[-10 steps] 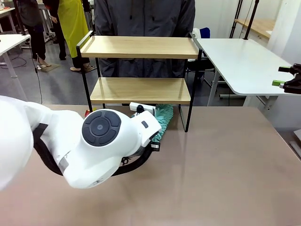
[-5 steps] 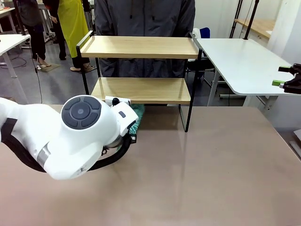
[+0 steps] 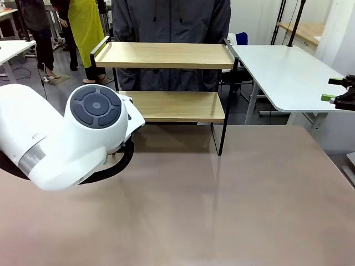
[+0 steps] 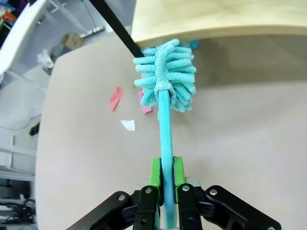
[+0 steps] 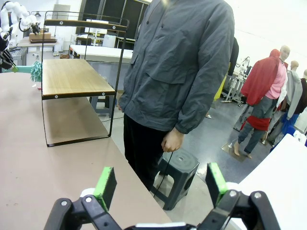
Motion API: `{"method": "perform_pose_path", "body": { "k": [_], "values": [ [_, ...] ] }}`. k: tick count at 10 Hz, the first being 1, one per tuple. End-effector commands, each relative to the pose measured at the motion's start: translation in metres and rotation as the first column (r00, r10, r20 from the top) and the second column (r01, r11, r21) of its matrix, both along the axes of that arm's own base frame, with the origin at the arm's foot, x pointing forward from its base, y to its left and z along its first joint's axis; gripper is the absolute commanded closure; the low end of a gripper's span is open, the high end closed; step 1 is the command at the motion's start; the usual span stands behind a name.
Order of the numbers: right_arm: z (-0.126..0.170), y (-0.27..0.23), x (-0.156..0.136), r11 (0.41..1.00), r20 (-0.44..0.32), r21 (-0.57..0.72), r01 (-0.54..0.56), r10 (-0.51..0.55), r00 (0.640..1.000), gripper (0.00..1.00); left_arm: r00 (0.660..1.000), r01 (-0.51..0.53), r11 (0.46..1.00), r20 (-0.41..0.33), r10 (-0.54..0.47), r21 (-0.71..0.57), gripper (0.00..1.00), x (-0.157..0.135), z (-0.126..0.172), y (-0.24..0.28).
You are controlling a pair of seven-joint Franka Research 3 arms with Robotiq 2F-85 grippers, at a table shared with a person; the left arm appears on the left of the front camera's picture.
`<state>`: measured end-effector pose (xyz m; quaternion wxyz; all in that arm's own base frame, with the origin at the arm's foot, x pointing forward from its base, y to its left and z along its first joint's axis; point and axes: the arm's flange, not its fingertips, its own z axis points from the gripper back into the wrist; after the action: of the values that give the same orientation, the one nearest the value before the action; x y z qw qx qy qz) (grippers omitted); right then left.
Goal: Clean the shelf.
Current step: Clean the specific section of the Shelf indicated by the human with the Duster.
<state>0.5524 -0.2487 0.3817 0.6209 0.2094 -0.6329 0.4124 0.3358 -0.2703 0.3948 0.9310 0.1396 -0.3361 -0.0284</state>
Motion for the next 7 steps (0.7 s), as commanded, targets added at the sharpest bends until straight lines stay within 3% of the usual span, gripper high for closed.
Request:
{"method": "perform_pose_path", "body": {
  "k": [1, 4, 5, 7],
  "values": [
    [0.007, 0.002, 0.0, 1.0, -0.018, -0.007, 0.004, -0.004, 1.0, 0.0, 1.0, 0.024, 0.999, -0.019, -0.024, 0.027, 0.87, -0.039, -0.017, 0.031],
    [0.007, 0.002, 0.0, 1.0, -0.018, -0.007, 0.004, -0.004, 1.0, 0.0, 0.997, 0.072, 0.992, 0.044, -0.068, -0.102, 0.87, -0.039, -0.012, 0.022],
    [0.007, 0.002, 0.0, 1.0, -0.018, -0.007, 0.004, -0.004, 1.0, 0.0, 0.999, 0.047, 0.999, -0.018, -0.047, -0.004, 0.87, -0.01, -0.002, -0.013],
    [0.007, 0.002, 0.0, 1.0, -0.018, -0.007, 0.004, -0.004, 1.0, 0.0, 0.995, 0.101, 0.988, 0.025, -0.099, -0.12, 0.87, -0.013, 0.003, -0.023]
  ]
}}
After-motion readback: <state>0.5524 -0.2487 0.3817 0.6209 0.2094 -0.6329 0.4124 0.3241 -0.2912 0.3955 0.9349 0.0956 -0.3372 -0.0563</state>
